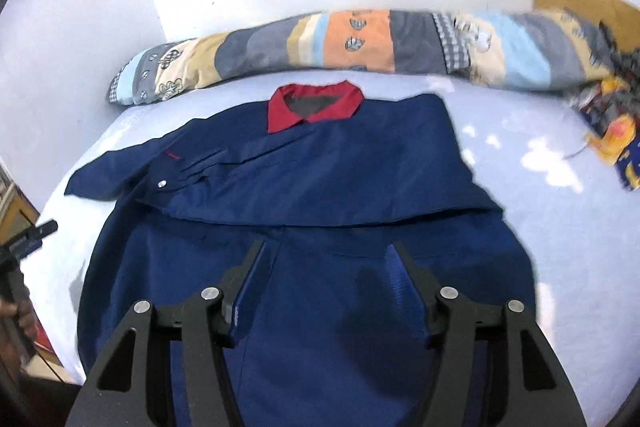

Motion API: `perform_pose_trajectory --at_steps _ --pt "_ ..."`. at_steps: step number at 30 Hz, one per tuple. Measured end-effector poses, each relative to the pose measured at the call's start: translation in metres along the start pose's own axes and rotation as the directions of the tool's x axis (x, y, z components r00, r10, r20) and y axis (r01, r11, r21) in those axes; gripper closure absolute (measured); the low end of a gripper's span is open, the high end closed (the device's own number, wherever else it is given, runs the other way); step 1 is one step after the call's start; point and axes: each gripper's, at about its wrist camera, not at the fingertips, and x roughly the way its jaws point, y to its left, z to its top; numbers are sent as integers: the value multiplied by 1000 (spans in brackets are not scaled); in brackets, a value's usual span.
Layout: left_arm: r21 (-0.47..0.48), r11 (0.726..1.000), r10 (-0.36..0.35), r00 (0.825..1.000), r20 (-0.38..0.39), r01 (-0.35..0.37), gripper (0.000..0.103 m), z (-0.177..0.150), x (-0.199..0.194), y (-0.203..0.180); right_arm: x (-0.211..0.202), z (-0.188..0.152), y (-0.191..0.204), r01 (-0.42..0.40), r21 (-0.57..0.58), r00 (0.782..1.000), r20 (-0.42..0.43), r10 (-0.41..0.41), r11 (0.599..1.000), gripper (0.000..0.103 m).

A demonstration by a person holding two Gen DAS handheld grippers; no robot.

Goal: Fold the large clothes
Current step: 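Grasp the cuff of the other navy sleeve with the left gripper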

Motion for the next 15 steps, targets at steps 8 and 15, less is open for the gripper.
perform_pose_trajectory --at_steps 8,15 --pt "-197 978 -70 997 -14 66 0 64 38 59 24 19 2 -148 114 988 -19 151 982 39" --pt "-552 821 -158 987 23 144 23 105 93 189 25 21 17 -185 59 982 -30 187 981 39"
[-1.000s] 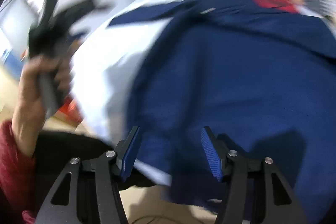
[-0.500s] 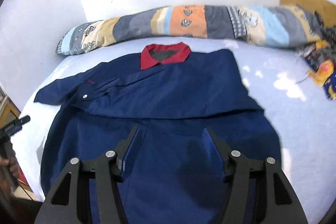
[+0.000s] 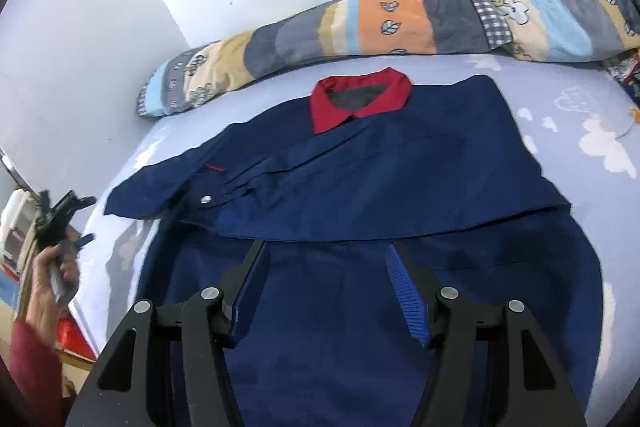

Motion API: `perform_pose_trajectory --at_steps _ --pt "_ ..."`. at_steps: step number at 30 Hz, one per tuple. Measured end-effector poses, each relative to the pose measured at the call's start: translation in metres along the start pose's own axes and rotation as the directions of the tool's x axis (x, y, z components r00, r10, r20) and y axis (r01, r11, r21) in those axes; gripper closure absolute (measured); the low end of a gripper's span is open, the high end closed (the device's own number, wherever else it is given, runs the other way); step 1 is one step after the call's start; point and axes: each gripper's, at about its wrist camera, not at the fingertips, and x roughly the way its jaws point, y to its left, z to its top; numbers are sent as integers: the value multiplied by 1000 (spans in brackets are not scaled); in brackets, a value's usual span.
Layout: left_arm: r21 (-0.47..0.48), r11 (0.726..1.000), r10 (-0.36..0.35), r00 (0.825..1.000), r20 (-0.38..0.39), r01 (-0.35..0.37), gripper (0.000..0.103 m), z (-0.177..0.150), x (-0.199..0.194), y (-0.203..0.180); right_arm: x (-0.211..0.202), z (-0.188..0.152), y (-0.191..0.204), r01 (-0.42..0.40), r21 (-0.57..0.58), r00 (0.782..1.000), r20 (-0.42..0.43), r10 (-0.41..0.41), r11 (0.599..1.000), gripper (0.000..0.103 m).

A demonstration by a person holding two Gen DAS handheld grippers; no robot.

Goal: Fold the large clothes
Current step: 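Grasp the cuff of the other navy sleeve with the left gripper, then carry the sleeve over the jacket body with the left gripper and release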

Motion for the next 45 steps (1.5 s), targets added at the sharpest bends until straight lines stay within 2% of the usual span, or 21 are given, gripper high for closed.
perform_pose_trajectory --at_steps 1,2,4,7,9,13,16,17,18,19,20,21,23,26,29,32,38,40,42,45 --pt "-50 999 -15 1000 2 15 37 12 7 15 1 -1 1 -8 -4 1000 -4 8 1000 40" --pt "-87 996 -23 1000 -4 23 39 22 15 28 2 -1 2 -5 -12 1000 -7 4 1000 40" --pt "-132 991 -20 1000 -12 18 39 35 32 47 8 -3 5 11 -29 1000 -24 -12 1000 39" --pt "-214 975 -65 998 1 64 40 44 55 73 14 -6 4 8 -23 999 -42 -9 1000 39" --pt "-241 961 -125 991 51 133 40 51 67 83 17 -5 4 16 -20 999 -43 -17 1000 39" --pt "-257 940 -185 968 170 225 40 75 86 88 27 -7 4 35 -27 998 -56 -37 999 39" --pt "-248 936 -196 955 221 249 41 93 101 86 33 -9 3 33 -17 997 -70 -35 999 40" --pt "-233 942 -185 954 235 240 43 98 105 81 34 -9 2 33 -16 997 -69 -34 999 40" --pt "-218 949 -172 954 244 227 56 100 106 77 34 -9 1 41 -18 997 -61 -42 999 40" --pt "-213 951 -175 956 234 226 100 104 110 74 33 -8 1 47 -20 997 -56 -48 999 40" --pt "-220 950 -176 963 205 221 101 106 114 72 33 -8 0 54 -19 997 -51 -55 998 40" --pt "-206 959 -151 966 208 194 101 105 112 69 31 -7 -2 59 -15 997 -43 -60 998 40" --pt "-149 974 -134 967 215 168 101 104 101 58 28 -5 -5 63 5 998 -26 -62 998 40" --pt "-108 979 -144 963 226 171 101 106 76 44 19 0 -10 67 27 998 7 -67 997 41" --pt "-41 981 -177 957 231 191 101 108 46 16 9 2 -14 73 39 996 37 -75 997 42" --pt "30 977 -214 950 228 213 101 109 13 -29 -8 5 -23 73 73 994 80 -79 995 42" --pt "177 943 -318 918 235 281 101 101 -67 -140 -46 13 -45 67 148 980 177 -93 987 42" --pt "254 920 -358 902 239 298 101 93 -99 -189 -60 13 -54 53 169 974 209 -88 984 42" --pt "313 902 -376 897 233 297 101 82 -120 -229 -76 14 -62 47 184 966 243 -91 982 42" --pt "417 856 -412 890 196 305 101 48 -143 -298 -100 14 -77 34 205 953 287 -93 978 42"
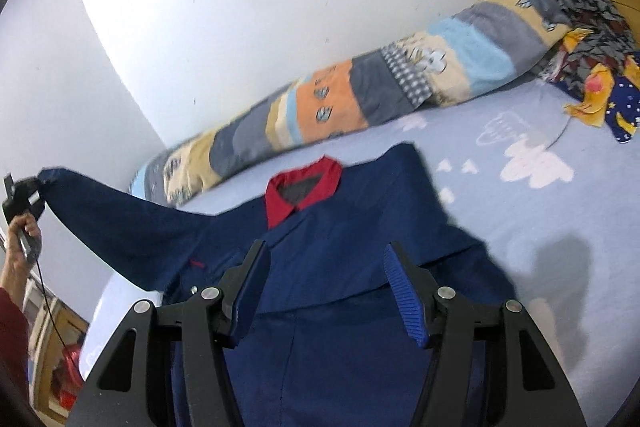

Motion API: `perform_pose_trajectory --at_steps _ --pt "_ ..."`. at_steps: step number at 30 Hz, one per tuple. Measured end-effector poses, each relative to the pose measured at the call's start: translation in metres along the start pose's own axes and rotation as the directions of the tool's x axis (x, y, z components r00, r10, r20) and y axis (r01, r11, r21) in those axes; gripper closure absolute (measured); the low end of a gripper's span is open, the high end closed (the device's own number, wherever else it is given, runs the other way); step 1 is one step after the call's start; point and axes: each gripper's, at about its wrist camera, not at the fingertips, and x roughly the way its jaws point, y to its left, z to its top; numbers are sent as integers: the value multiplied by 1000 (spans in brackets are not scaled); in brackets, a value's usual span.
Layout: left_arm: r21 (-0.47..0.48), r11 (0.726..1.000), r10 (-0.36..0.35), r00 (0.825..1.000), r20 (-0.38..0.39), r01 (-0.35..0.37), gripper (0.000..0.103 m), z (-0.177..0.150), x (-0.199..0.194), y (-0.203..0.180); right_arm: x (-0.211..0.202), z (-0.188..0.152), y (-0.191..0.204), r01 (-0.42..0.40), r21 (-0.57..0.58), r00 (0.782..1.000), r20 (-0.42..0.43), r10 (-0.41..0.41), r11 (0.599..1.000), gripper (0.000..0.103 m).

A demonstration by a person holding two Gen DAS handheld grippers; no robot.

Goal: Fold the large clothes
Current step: 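Carry the sleeve over the jacket body with the left gripper and release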

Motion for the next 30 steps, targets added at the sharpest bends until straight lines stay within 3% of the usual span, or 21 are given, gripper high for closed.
perform_pose_trajectory --at_steps 3,6,9,12,14,16,19,20,22,24,26,28,30 --pt "78 994 -75 996 -47 79 101 -29 10 -72 -17 9 -15 15 18 999 39 -15 1000 42" --pt "107 981 -148 980 -134 163 101 -76 35 -138 -32 16 -36 7 68 998 63 -11 998 42" --pt "109 968 -197 951 -237 227 101 -138 65 -195 -47 20 -56 6 114 996 86 -16 993 42" --pt "153 955 -193 924 -329 254 101 -214 96 -245 -61 22 -70 6 136 993 113 -22 991 42" --pt "163 947 -190 893 -408 276 101 -268 126 -275 -70 24 -78 3 144 991 131 -22 990 42" --pt "186 943 -163 870 -466 276 101 -322 149 -298 -76 26 -84 4 150 989 143 -26 989 42" --pt "299 925 -51 858 -512 234 100 -406 175 -317 -79 27 -89 8 145 989 143 -29 989 42" --pt "329 919 -8 847 -532 216 100 -435 184 -318 -80 27 -91 8 147 989 143 -29 989 42" --pt "378 909 81 819 -568 173 100 -481 203 -309 -81 27 -95 -4 153 990 141 -18 988 42" --pt "407 901 151 774 -614 147 99 -523 216 -300 -82 27 -98 4 153 989 143 -26 988 42" --pt "453 880 201 754 -625 140 92 -548 210 -301 -80 27 -100 -3 158 990 137 -19 987 42" --pt "496 854 215 760 -613 159 82 -553 204 -304 -78 27 -102 -2 165 992 128 -20 986 42" --pt "516 835 218 746 -629 191 67 -546 198 -308 -76 28 -105 -6 171 993 119 -15 985 42"
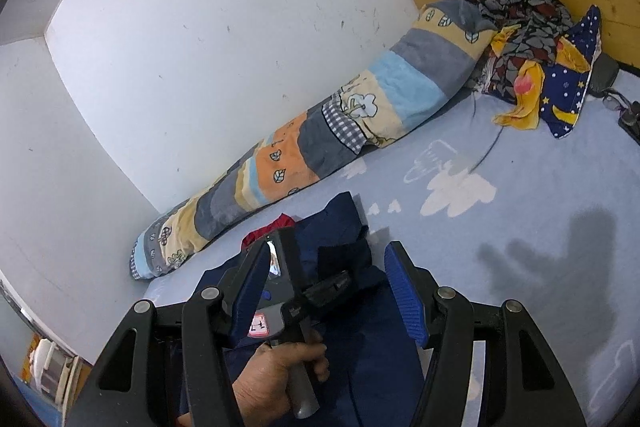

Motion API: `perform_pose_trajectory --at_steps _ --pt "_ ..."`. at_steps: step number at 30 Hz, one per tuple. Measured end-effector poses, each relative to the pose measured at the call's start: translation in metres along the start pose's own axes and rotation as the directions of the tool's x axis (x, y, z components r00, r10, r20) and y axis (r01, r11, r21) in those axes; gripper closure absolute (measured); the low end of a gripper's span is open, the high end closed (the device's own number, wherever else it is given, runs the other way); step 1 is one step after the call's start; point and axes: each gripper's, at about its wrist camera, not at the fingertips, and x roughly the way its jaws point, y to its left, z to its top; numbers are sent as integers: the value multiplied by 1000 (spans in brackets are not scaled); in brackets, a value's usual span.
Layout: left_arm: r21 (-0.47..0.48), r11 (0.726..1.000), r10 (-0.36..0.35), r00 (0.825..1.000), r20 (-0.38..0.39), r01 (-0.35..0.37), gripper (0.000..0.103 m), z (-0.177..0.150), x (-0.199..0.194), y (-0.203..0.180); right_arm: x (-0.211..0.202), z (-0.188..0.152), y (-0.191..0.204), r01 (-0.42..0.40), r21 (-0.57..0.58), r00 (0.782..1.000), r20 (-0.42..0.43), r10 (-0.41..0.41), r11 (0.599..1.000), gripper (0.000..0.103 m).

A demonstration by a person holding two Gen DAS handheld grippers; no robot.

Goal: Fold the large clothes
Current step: 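Carry the sleeve over the jacket body with the left gripper and release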

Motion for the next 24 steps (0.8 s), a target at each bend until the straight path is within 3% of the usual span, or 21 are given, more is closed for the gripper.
perform_pose_trajectory --at_steps 3,5,9,12,14,17,20,21,24 --pt "19 996 -87 996 -3 87 55 4 -27 3 -1 1 -2 3 12 1000 2 -3 1000 40" --pt "21 993 -121 992 48 120 26 1 -49 6 -1 1 -3 1 28 1000 1 -1 1000 40" --pt "43 996 -80 987 142 75 25 -5 -86 37 -2 -2 -1 -2 38 1000 -2 2 999 40" --pt "37 999 32 988 152 -38 25 -12 -85 80 0 -4 1 2 29 1000 -9 -2 1000 40" --pt "-17 992 126 981 148 -124 25 -16 -83 123 2 -4 2 0 26 1000 -17 0 1000 40" --pt "-153 960 252 960 118 -233 25 -33 -82 204 4 -6 4 3 20 1000 -23 -2 1000 40" --pt "-312 903 318 948 23 -295 25 -64 -75 290 9 -7 7 10 9 999 -36 -10 1000 40" --pt "-357 890 306 952 7 -284 23 -76 -75 315 11 -8 7 10 9 999 -43 -9 1000 40" --pt "-480 867 185 980 68 -130 26 -91 -93 350 16 -9 10 13 3 998 -54 -13 1000 40"
